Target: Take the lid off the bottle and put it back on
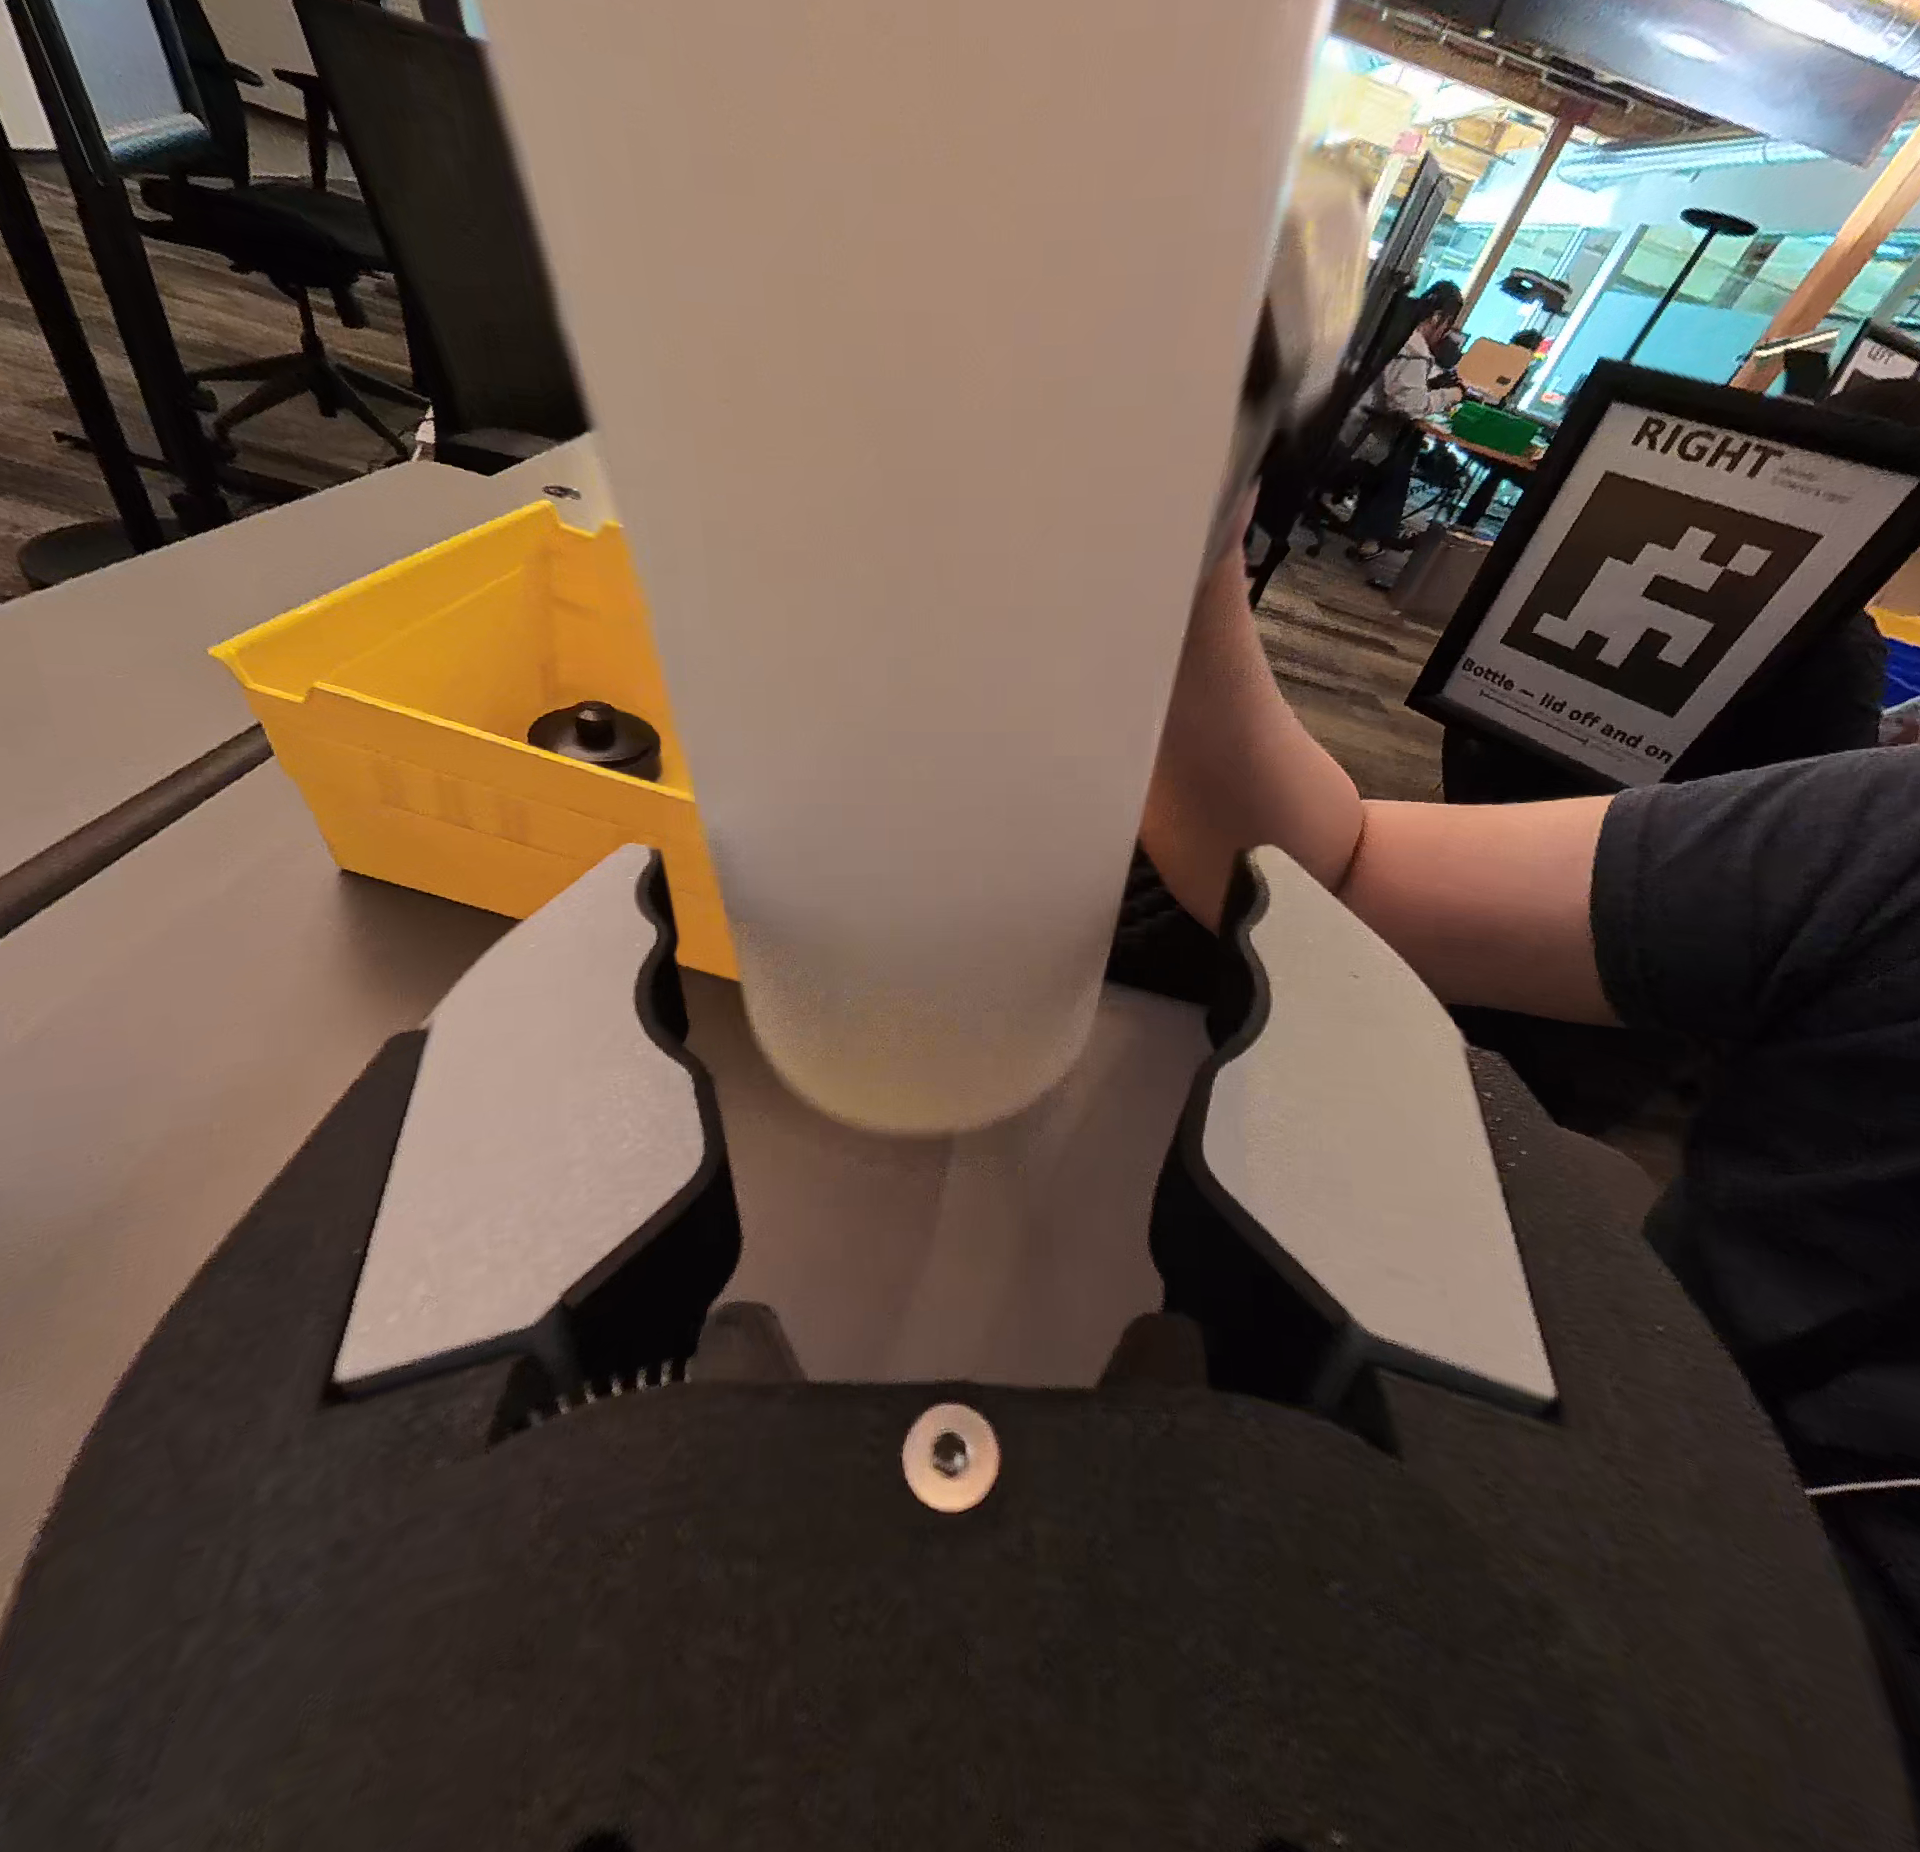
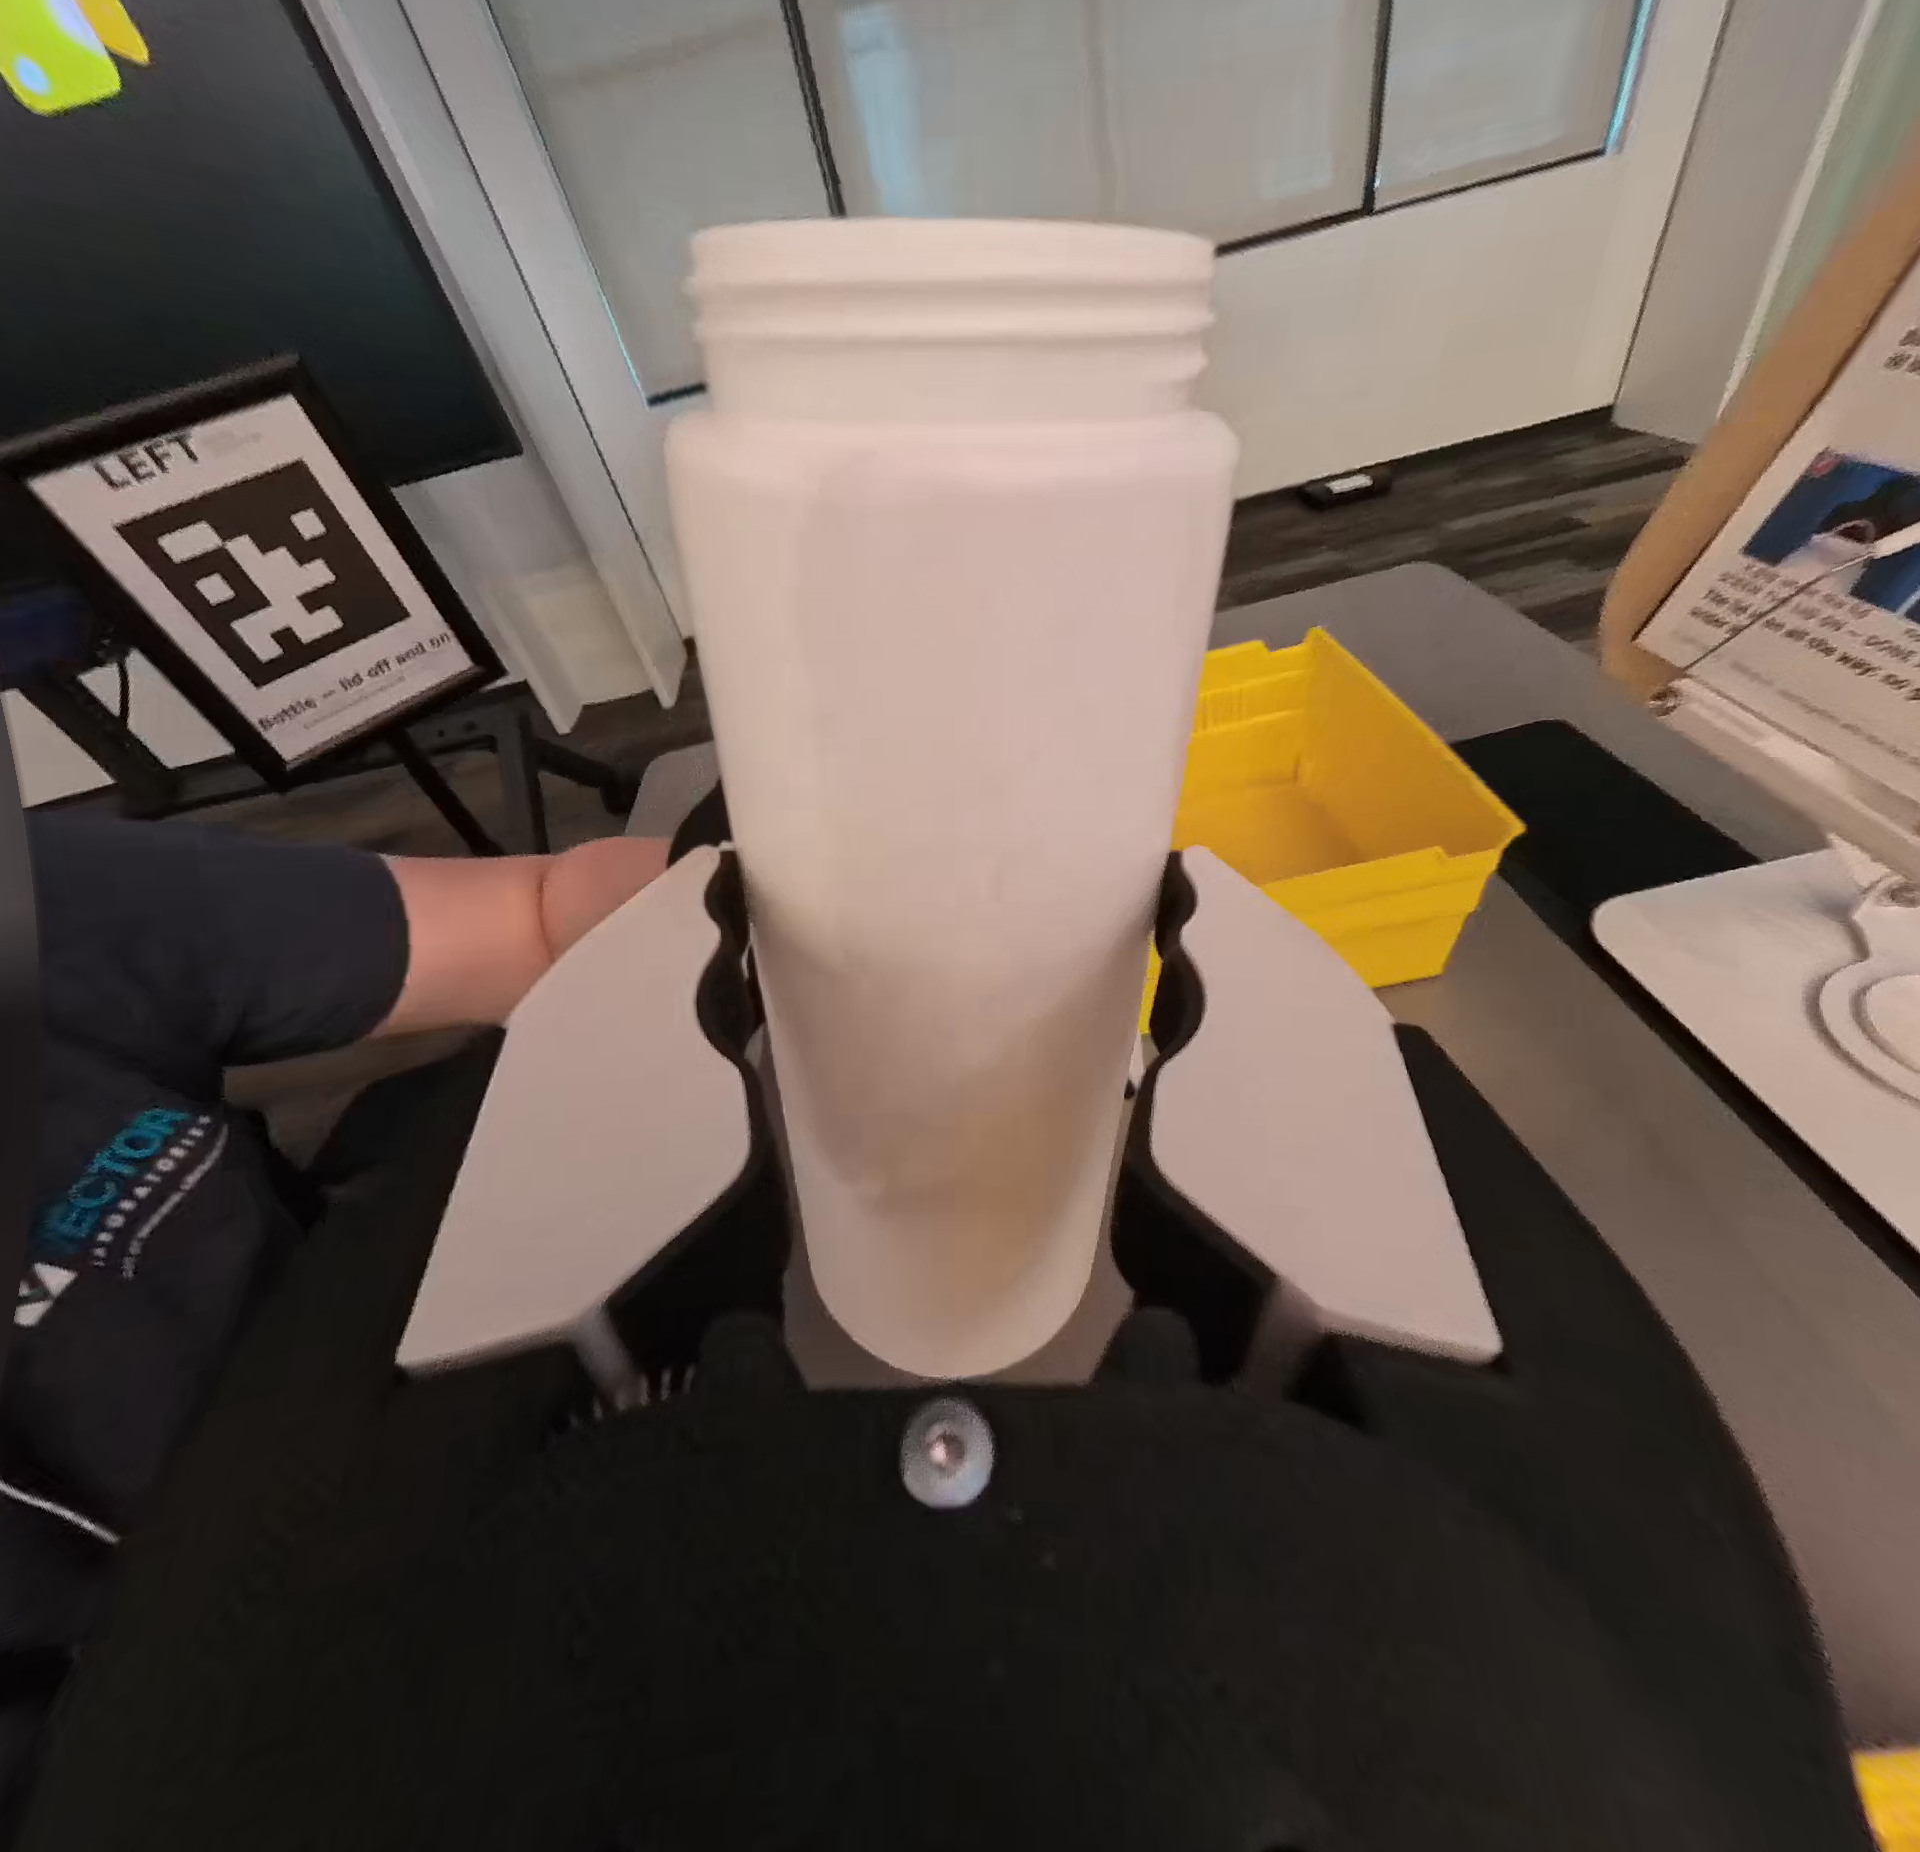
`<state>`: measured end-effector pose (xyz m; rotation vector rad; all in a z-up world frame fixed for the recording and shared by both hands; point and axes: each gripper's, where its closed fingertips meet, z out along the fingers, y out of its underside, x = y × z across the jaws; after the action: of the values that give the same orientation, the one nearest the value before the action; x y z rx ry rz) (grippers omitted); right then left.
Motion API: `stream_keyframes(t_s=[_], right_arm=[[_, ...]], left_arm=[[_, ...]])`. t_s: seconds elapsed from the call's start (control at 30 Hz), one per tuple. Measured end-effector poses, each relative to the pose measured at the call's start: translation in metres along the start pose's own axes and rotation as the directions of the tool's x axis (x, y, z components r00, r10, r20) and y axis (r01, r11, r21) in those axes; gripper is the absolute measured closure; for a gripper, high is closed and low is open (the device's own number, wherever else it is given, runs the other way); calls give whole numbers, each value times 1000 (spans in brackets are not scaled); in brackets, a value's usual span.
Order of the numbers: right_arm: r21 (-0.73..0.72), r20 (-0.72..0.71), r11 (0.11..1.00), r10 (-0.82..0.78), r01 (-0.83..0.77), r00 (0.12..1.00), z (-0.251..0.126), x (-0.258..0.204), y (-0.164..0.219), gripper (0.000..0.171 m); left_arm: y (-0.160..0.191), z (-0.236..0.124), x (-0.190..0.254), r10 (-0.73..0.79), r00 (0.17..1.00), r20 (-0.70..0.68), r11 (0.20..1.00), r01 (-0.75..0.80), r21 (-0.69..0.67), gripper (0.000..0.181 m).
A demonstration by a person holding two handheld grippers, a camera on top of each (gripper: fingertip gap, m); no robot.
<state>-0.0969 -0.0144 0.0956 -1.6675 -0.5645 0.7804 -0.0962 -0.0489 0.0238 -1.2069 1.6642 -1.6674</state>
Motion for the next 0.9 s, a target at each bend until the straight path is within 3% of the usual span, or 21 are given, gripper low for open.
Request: stream_keyframes(t_s=[0.17,0.23,0.33,0.47,0.6,0.9], right_arm=[[103,-265,991,107,-82,958,-88,32,-31,94],[95,-422,978,209,-186,882,-129,63,-16,94],[-3,-505,884,402,-467,764,-162,95,39,94],[-89,-587,663,568,-744,577,-167,134,118,94],[-175,-693,468,567,-866,446,-161,154,181,94],[-188,-818,352,460,-917,344,-162,163,220,94]], left_arm=[[-6,-7,0,2,1000,19,1000,-2,-9,82],[-6,-9,0,-2,1000,21,1000,2,-23,84],[-2,-9,-3,-2,999,34,999,4,-52,86],[5,-6,-6,-19,999,37,997,22,-74,86],[12,-2,-7,-29,999,29,994,32,-108,87],[19,2,-6,-38,999,17,990,40,-138,87]])
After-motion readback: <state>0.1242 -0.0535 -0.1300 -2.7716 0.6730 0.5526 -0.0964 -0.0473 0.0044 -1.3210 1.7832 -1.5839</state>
